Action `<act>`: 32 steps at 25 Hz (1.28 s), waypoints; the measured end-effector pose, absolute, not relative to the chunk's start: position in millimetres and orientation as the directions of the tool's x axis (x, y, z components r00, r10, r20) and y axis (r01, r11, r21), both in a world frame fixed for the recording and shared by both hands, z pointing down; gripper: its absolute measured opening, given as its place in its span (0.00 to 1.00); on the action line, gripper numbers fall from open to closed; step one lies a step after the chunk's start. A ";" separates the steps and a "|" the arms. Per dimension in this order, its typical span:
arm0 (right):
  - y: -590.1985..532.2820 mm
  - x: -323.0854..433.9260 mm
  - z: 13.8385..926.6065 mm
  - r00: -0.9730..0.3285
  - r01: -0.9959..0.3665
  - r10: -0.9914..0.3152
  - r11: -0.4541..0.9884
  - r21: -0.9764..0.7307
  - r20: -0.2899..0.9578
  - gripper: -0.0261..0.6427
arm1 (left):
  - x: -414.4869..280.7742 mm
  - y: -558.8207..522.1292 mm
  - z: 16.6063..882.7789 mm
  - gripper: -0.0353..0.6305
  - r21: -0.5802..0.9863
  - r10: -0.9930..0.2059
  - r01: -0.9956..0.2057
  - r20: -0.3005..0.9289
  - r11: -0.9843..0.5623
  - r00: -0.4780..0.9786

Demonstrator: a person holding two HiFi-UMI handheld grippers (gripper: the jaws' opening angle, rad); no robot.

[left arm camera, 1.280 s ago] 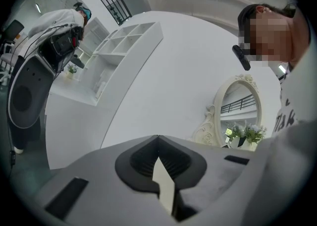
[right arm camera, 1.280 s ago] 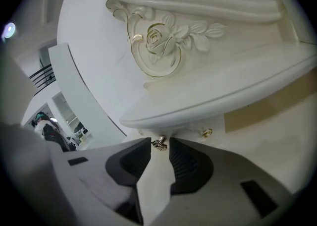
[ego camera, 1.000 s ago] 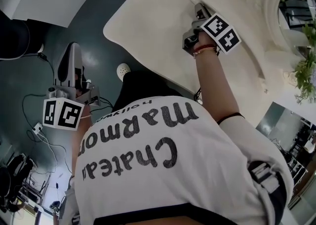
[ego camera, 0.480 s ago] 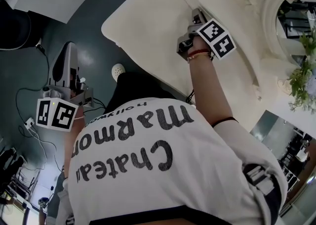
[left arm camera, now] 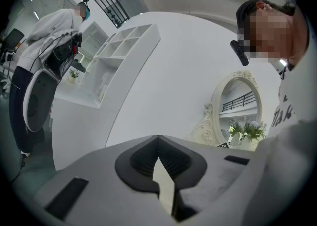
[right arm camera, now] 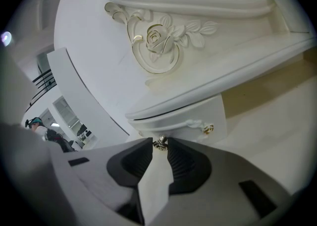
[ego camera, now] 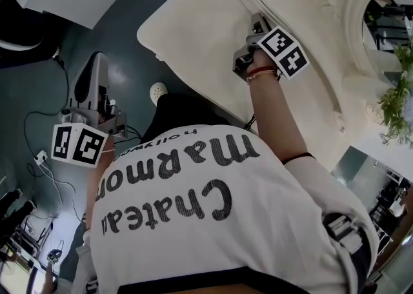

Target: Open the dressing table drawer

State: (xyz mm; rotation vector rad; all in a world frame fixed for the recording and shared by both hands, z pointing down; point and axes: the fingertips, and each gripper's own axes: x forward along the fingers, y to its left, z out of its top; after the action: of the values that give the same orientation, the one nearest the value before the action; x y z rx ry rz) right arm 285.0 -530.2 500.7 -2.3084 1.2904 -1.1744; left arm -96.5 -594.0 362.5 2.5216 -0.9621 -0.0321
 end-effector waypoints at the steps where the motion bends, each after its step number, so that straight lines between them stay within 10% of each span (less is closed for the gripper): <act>1: -529.2 285.7 500.6 0.284 -0.602 -0.800 -0.578 -0.551 0.529 0.20 | -95.1 -593.2 362.7 0.09 0.408 -0.638 -0.628 0.131 -0.662 0.758; 32: -512.1 243.3 503.9 0.215 -0.620 -0.800 -0.555 -0.555 0.560 0.20 | -105.0 -571.2 355.3 0.09 0.416 -0.664 -0.640 0.109 -0.646 0.740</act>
State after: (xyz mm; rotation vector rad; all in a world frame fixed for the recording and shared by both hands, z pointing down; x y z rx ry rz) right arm 243.3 -512.1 503.9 -2.2751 1.3543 -1.2546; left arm -105.0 -571.2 355.3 2.5090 -0.9950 -0.0735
